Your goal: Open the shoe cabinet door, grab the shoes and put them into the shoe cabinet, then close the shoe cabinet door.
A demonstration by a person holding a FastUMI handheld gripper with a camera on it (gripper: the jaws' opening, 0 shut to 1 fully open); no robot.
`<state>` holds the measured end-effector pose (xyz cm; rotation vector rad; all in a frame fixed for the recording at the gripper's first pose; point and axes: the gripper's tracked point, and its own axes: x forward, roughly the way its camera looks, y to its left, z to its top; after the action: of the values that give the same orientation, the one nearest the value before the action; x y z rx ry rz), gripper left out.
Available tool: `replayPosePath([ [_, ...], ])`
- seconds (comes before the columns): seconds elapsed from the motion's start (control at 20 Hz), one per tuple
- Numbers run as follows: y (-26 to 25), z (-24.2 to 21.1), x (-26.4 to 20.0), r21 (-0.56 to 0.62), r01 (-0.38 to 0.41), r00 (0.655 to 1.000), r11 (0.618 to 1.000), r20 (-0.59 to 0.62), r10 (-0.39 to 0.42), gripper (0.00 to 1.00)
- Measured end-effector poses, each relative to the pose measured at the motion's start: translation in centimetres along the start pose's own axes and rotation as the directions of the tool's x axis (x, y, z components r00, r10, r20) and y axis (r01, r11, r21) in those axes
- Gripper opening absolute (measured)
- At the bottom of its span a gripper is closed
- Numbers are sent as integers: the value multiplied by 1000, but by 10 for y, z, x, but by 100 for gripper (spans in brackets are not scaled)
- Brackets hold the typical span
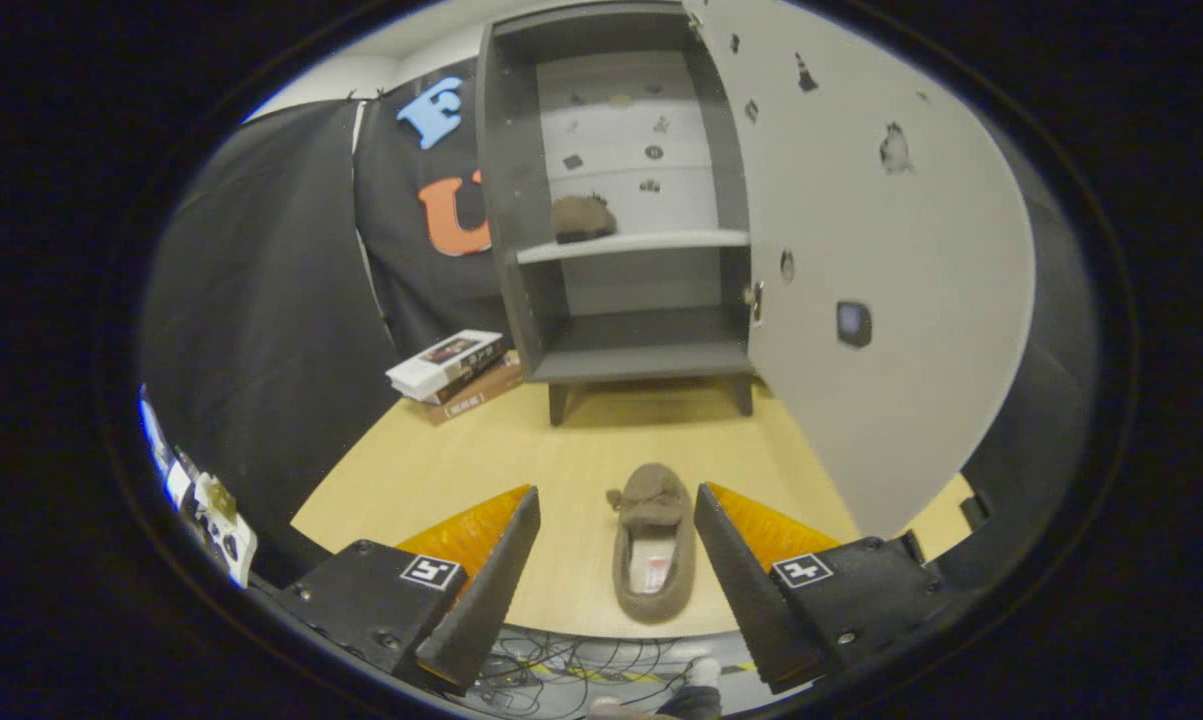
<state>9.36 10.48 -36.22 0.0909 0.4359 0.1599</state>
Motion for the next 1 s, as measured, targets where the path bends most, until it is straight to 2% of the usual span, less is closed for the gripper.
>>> replayPosePath([
  [0.4, -5, -76, 107, 132, 19, 977, 991, -215, 10, 98],
  [0.8, -7, -70, 187, 125, 28, 964, 992, -267, 6, 98],
  [1.0, -10, -63, 207, 105, 20, 960, 994, -281, 10, 98],
])
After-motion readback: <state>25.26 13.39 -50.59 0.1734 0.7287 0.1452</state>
